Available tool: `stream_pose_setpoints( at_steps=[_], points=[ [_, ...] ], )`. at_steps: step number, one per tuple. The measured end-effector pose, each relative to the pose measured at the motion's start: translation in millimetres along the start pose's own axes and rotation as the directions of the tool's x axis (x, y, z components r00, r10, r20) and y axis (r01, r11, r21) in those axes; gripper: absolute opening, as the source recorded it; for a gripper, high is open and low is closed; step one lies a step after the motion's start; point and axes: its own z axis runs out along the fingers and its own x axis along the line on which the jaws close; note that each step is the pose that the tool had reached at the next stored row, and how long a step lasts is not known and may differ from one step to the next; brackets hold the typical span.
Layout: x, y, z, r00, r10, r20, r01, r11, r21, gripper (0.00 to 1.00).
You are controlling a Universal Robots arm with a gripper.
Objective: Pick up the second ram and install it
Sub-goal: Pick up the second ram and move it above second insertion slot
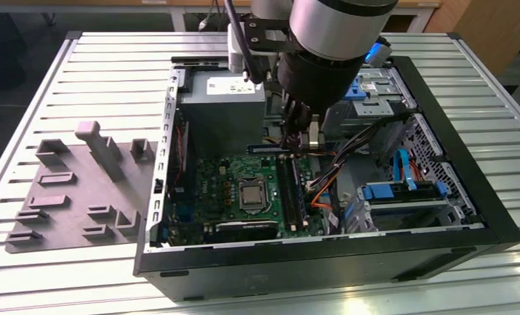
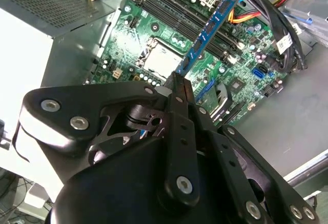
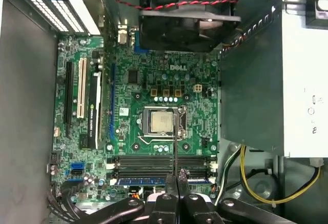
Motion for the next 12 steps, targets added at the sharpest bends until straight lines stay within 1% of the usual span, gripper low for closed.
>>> stream_pose_setpoints(
  at_steps=[3, 7, 10, 12],
  points=[
    [0.3, -2.2, 2.3, 1.0, 0.0, -0.0001, 0.0, 1.0, -0.0008, 0.12],
    [0.5, -2.5, 4.9, 1.0, 0.0, -0.0003, 0.0, 1.0, -0.0011, 0.12],
    [0.7, -1.3, 6.4, 1.0, 0.0, 0.0001, 0.0, 1.0, -0.001, 0.12],
    [0.8, 0.9, 7.8, 1.0, 0.0, 0.0, 0.0, 1.0, -0.001, 0.12]
  ],
)
